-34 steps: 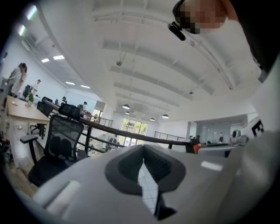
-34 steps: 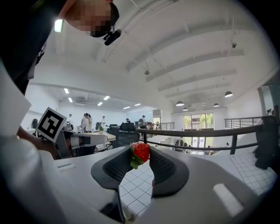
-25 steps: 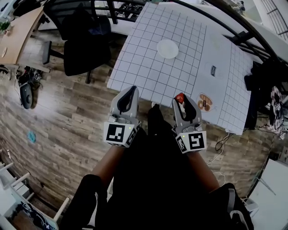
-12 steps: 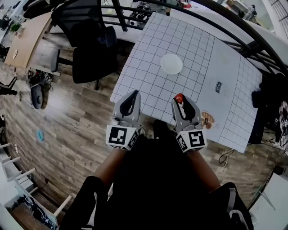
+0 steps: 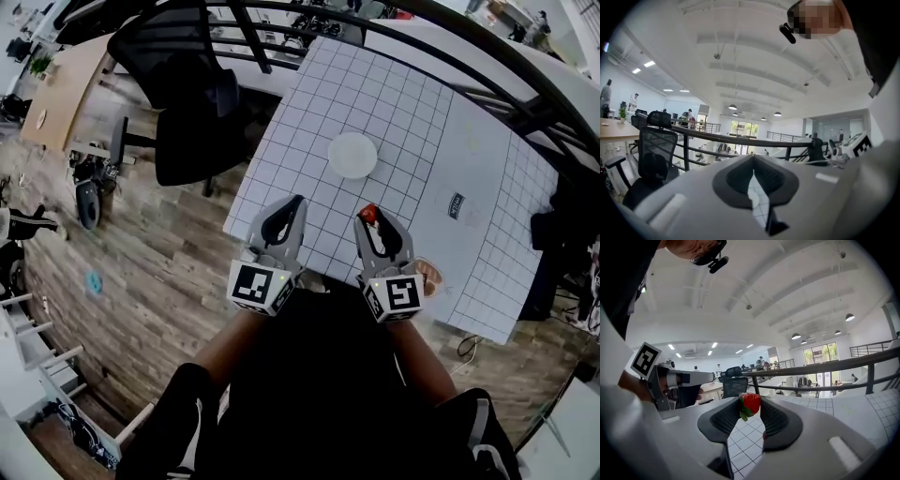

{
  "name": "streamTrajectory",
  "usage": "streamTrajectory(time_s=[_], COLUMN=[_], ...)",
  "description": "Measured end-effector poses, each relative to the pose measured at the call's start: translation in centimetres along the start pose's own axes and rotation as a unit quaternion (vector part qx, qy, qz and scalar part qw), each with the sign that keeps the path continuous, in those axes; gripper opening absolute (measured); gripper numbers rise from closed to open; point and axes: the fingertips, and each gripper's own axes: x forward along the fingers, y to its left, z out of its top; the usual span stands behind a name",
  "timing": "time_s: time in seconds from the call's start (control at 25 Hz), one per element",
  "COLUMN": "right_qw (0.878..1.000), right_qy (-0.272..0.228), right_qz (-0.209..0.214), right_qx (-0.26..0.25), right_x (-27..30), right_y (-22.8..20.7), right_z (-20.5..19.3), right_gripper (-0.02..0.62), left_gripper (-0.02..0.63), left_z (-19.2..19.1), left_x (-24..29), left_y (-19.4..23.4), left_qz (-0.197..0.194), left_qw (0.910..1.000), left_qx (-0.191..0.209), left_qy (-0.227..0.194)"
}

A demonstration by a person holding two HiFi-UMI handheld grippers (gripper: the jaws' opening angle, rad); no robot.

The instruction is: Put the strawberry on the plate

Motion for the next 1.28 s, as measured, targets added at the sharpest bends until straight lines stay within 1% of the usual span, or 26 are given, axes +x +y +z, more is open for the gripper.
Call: streamTrajectory(time_s=[0.12, 0.28, 0.4, 0.52, 0.68, 0.8, 1.0, 1.12, 1.2, 1.28], right_qw=[1.000, 1.000, 1.000, 0.999, 0.997, 0.997, 0.994, 0.993, 0.991, 0.988], right_qy=[0.001, 0.011, 0.010, 0.015, 0.034, 0.047, 0.081, 0.109, 0.124, 0.138], right_qz=[0.007, 0.008, 0.002, -0.013, -0.023, -0.031, -0.032, -0.034, -0.047, -0.057], right_qx=[0.009, 0.011, 0.029, 0.039, 0.058, 0.054, 0.059, 0.040, 0.034, 0.039], right_x=[1.1, 2.2, 3.2, 4.6, 6.8, 8.8, 11.7, 13.2, 14.0, 14.9], right_y=[-1.5, -3.4, -4.7, -6.3, -7.4, -7.8, -8.5, -8.7, -9.2, -9.7], right_z=[-0.3, -0.7, -0.5, -0.5, -0.7, -1.1, -3.4, -5.2, -6.5, -7.9], right_gripper=[0.135, 0.135, 0.135, 0.136, 0.137, 0.137, 0.138, 0.138, 0.138, 0.138], left_gripper=[0.009, 0.009, 0.009, 0.009, 0.009, 0.009, 0.009, 0.009, 0.009, 0.009], left_z=[-0.4, -1.2, -1.7, -2.0, -2.3, -2.8, -3.9, -4.0, -4.6, -4.9], left_x=[1.7, 3.1, 3.9, 5.6, 7.8, 8.9, 10.1, 10.6, 10.8, 11.3], left_y=[-0.3, -0.4, 0.3, 0.8, 0.8, 1.3, 2.8, 4.0, 4.6, 5.0], left_qz=[0.005, 0.024, 0.033, 0.022, -0.004, -0.016, -0.026, -0.025, -0.023, -0.028], left_qw=[1.0000, 0.9996, 0.9991, 0.9992, 0.9992, 0.9989, 0.9982, 0.9983, 0.9977, 0.9966], left_qx=[0.004, 0.007, -0.002, -0.008, -0.021, -0.024, -0.029, -0.028, -0.041, -0.056], left_qy=[0.003, 0.014, 0.026, 0.031, 0.032, 0.035, 0.045, 0.045, 0.050, 0.054])
